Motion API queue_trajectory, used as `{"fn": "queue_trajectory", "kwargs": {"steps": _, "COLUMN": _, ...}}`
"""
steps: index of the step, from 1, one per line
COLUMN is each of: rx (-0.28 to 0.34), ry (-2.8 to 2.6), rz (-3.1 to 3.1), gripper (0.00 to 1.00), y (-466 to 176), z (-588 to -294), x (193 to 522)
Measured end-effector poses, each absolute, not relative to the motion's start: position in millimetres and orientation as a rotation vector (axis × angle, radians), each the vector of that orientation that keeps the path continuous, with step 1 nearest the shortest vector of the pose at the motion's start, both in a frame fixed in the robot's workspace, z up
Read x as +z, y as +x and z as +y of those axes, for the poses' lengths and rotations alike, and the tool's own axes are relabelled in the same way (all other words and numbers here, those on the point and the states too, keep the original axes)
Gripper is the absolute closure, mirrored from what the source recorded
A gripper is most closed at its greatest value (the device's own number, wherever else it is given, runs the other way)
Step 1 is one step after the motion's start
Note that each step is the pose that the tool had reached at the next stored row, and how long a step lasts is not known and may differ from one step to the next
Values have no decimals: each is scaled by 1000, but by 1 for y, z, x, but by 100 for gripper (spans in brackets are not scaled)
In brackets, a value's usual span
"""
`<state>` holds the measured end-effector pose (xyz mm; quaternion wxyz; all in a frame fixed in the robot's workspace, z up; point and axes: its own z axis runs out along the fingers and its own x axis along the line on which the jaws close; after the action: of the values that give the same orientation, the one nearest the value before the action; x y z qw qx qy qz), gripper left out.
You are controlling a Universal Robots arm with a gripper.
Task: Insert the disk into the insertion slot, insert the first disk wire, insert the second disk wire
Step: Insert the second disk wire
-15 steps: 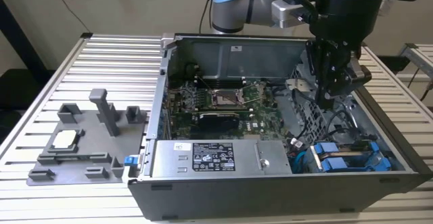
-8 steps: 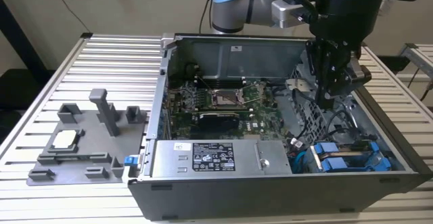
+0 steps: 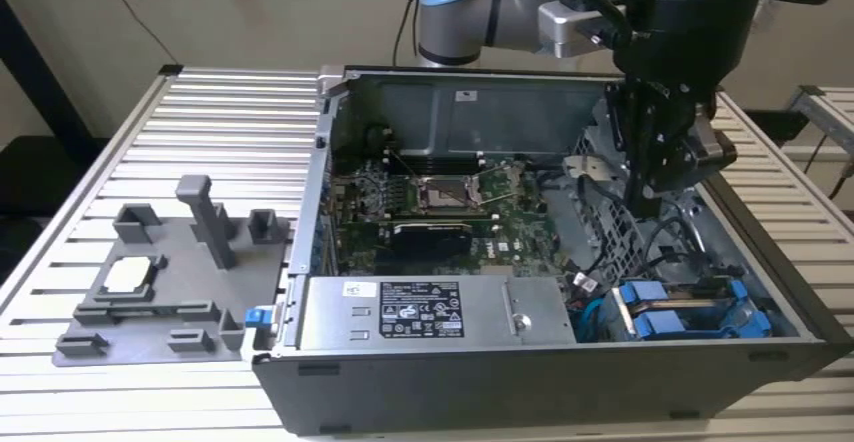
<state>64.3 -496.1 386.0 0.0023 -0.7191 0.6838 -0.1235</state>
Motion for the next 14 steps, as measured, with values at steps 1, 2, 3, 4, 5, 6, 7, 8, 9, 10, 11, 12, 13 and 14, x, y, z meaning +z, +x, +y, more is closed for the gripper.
{"fn": "queue_trajectory", "kwargs": {"steps": 1, "rx": -387, "ry": -2256, "rz": 2145, "gripper": 84, "y": 65, "z": -498, "x": 386}}
{"fn": "queue_trajectory", "kwargs": {"steps": 2, "rx": -387, "ry": -2256, "rz": 2145, "gripper": 84, "y": 66, "z": -499, "x": 386}}
{"fn": "queue_trajectory", "kwargs": {"steps": 3, "rx": -386, "ry": -2256, "rz": 2145, "gripper": 84, "y": 66, "z": -501, "x": 386}}
{"fn": "queue_trajectory", "kwargs": {"steps": 4, "rx": -386, "ry": -2257, "rz": 2146, "gripper": 84, "y": 67, "z": -503, "x": 386}}
{"fn": "queue_trajectory", "kwargs": {"steps": 5, "rx": -385, "ry": -2258, "rz": 2146, "gripper": 84, "y": 68, "z": -505, "x": 386}}
{"fn": "queue_trajectory", "kwargs": {"steps": 6, "rx": -384, "ry": -2258, "rz": 2147, "gripper": 84, "y": 69, "z": -507, "x": 386}}
{"fn": "queue_trajectory", "kwargs": {"steps": 7, "rx": -383, "ry": -2259, "rz": 2147, "gripper": 84, "y": 70, "z": -509, "x": 386}}
{"fn": "queue_trajectory", "kwargs": {"steps": 8, "rx": -382, "ry": -2259, "rz": 2148, "gripper": 84, "y": 71, "z": -511, "x": 386}}
{"fn": "queue_trajectory", "kwargs": {"steps": 9, "rx": -381, "ry": -2260, "rz": 2148, "gripper": 84, "y": 72, "z": -513, "x": 386}}
{"fn": "queue_trajectory", "kwargs": {"steps": 10, "rx": -380, "ry": -2261, "rz": 2148, "gripper": 84, "y": 73, "z": -516, "x": 386}}
{"fn": "queue_trajectory", "kwargs": {"steps": 11, "rx": -379, "ry": -2262, "rz": 2149, "gripper": 84, "y": 75, "z": -518, "x": 386}}
{"fn": "queue_trajectory", "kwargs": {"steps": 12, "rx": -378, "ry": -2262, "rz": 2149, "gripper": 84, "y": 76, "z": -521, "x": 386}}
{"fn": "queue_trajectory", "kwargs": {"steps": 13, "rx": -376, "ry": -2263, "rz": 2150, "gripper": 84, "y": 77, "z": -523, "x": 386}}
{"fn": "queue_trajectory", "kwargs": {"steps": 14, "rx": -375, "ry": -2264, "rz": 2150, "gripper": 84, "y": 78, "z": -525, "x": 386}}
